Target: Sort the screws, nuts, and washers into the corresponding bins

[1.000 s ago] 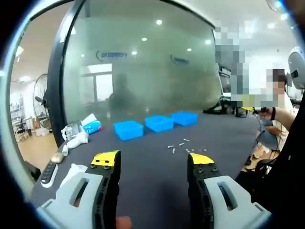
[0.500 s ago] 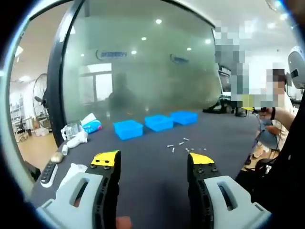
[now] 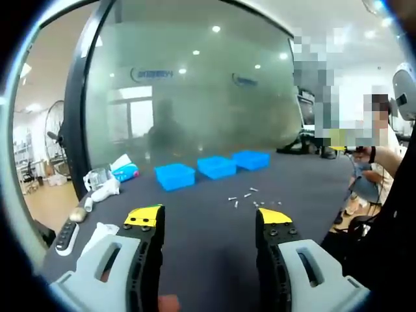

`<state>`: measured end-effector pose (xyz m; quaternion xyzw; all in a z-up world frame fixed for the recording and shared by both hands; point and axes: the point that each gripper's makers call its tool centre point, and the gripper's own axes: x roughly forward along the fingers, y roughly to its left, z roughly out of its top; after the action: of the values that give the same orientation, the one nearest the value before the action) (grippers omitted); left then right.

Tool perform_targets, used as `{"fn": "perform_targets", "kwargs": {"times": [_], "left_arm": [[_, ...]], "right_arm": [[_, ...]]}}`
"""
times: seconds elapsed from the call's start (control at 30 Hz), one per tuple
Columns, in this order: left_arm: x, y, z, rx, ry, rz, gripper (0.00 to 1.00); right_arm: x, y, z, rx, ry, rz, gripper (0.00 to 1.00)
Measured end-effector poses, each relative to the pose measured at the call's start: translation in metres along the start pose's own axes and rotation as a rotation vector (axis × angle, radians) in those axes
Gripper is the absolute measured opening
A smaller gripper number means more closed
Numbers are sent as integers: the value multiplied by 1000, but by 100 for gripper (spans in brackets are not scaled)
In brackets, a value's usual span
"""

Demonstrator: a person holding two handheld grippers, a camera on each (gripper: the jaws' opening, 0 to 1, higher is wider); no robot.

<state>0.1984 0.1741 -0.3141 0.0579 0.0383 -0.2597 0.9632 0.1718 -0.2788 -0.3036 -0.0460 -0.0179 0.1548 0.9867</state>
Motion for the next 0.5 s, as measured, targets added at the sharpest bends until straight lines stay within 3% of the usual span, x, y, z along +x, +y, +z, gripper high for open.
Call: {"fn": "perform_targets", "kwargs": {"times": [0.5], "left_arm": [[3, -5, -7, 7, 25, -25, 54]], "right_arm": [[1, 3, -6, -2, 20, 17, 45]]}}
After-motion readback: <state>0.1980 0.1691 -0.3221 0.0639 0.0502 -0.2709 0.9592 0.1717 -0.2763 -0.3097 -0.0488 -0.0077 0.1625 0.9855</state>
